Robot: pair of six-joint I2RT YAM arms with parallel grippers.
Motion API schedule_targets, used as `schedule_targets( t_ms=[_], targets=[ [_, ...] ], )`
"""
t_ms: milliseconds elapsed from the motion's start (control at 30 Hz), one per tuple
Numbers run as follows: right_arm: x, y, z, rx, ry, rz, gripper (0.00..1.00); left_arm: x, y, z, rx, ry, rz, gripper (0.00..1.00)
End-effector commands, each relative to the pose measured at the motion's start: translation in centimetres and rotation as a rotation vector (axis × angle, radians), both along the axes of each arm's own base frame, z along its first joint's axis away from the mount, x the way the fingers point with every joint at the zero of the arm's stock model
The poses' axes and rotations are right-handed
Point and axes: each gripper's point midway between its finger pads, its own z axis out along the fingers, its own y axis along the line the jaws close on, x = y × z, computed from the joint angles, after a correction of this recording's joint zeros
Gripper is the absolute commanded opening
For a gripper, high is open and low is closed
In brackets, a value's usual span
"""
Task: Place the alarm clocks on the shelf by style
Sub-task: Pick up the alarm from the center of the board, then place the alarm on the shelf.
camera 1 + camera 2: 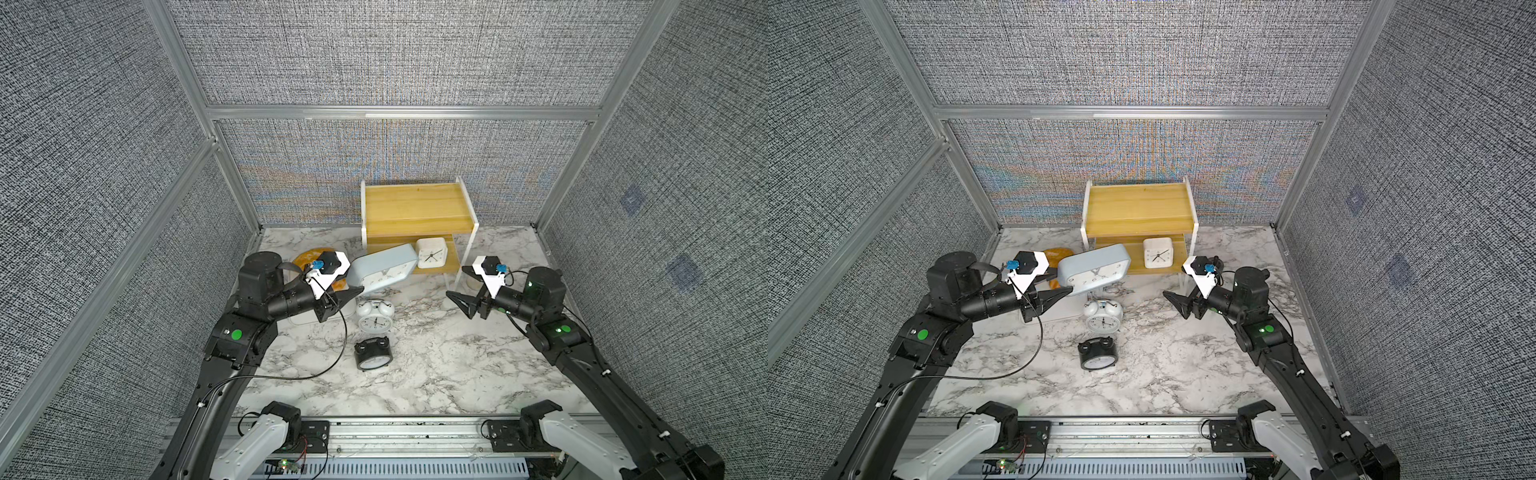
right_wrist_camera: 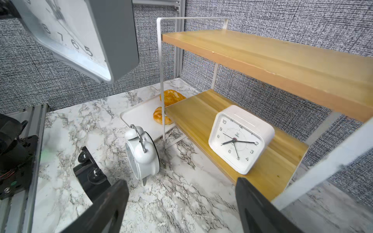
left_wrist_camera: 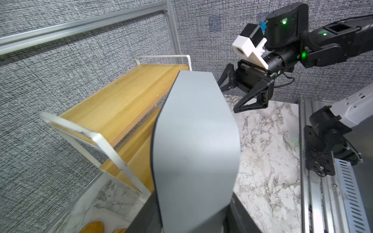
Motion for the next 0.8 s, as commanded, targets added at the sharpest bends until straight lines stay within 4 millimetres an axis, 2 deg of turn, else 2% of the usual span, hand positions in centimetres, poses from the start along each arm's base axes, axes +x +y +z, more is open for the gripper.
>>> schedule_targets(
  t_ms=[0,267,467,600,767],
  targets=[
    [0.7,-0.8,0.9,0.018,-0.034,-0.063,0.87,0.4,0.6,2.4,-0.042,-0.089,0.055,0.27],
    [1.0,-1.5,0.3,0.016,-0.015,-0.09,0.87,1.1,3.2,4.3,-0.042,-0.17,0.239,0.27],
    [1.1,-1.7,0.0,0.021,-0.004,-0.099,0.87,1.1,5.3,6.7,-0.085,-0.226,0.368,0.27],
    [1.1,-1.7,-0.1,0.022,0.0,-0.101,0.87,1.9,7.5,7.3,-0.102,-0.24,0.515,0.27],
    [1.1,-1.9,-0.3,0.022,0.004,-0.105,0.87,3.5,10.6,7.1,-0.107,-0.229,0.718,0.26]
  ],
)
